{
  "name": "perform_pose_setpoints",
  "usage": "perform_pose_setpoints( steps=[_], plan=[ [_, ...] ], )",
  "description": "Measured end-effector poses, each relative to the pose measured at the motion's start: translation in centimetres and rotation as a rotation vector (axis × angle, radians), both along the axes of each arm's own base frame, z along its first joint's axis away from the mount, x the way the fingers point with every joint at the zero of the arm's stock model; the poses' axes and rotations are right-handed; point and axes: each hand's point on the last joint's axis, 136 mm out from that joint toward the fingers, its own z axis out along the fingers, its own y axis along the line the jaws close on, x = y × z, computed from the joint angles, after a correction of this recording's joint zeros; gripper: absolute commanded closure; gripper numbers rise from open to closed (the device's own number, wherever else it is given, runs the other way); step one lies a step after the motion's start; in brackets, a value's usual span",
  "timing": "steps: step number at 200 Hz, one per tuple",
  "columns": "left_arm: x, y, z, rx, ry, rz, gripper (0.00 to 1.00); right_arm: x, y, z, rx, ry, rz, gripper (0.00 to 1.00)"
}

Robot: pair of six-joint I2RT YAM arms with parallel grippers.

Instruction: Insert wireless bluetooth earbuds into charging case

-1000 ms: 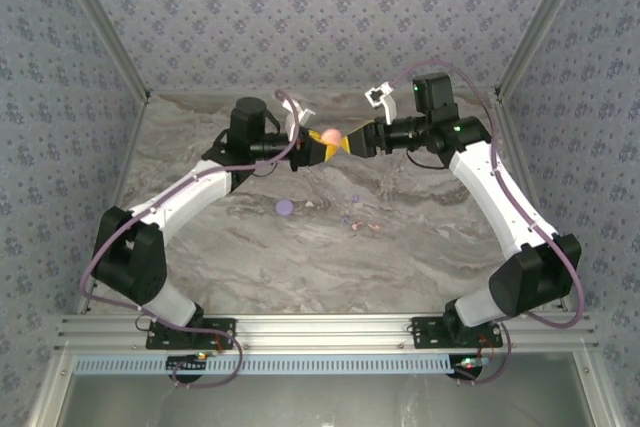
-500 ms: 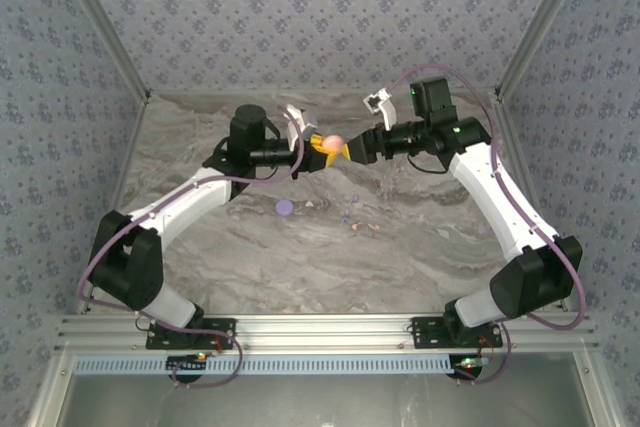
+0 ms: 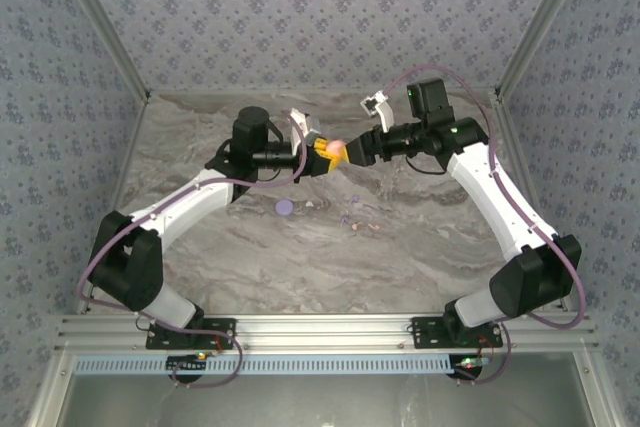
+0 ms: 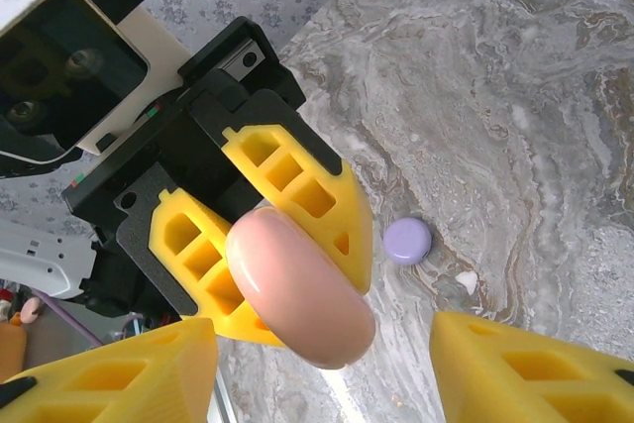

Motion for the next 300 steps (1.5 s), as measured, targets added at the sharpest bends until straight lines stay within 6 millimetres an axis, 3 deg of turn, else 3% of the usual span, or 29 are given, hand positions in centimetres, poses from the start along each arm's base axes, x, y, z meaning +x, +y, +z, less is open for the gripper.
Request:
perform_pose_setpoints(
  steps=[131, 196, 241, 264, 300],
  plan=[
    [-0.4, 0.0, -0.3, 0.008, 0.002, -0.02, 0.87, 0.8, -0.2, -0.7, -0.024, 0.021, -0.039, 0.45],
    [-1.1, -0.2, -0.9, 0.023, 0.011, -0.042, 0.81, 2.9, -1.4, -1.0, -0.051, 0.024, -0.143, 0.45],
    [-0.6, -0.2, -1.2, 0.03, 0.008, -0.012, 0.79, 3.4, -1.7, -1.3, -0.064, 0.036, -0.176, 0.43],
    [-0.6, -0.1, -1.5, 0.03, 0.006, 0.001, 0.79, 4.2, -2.6, -1.7, -0.098, 0.025, -0.234, 0.43],
    [-0.8, 0.3, -1.3, 0.006, -0.002, 0.027, 0.79, 6.1, -5.7, -2.9, -0.165, 0.036, -0.374, 0.43]
  ],
)
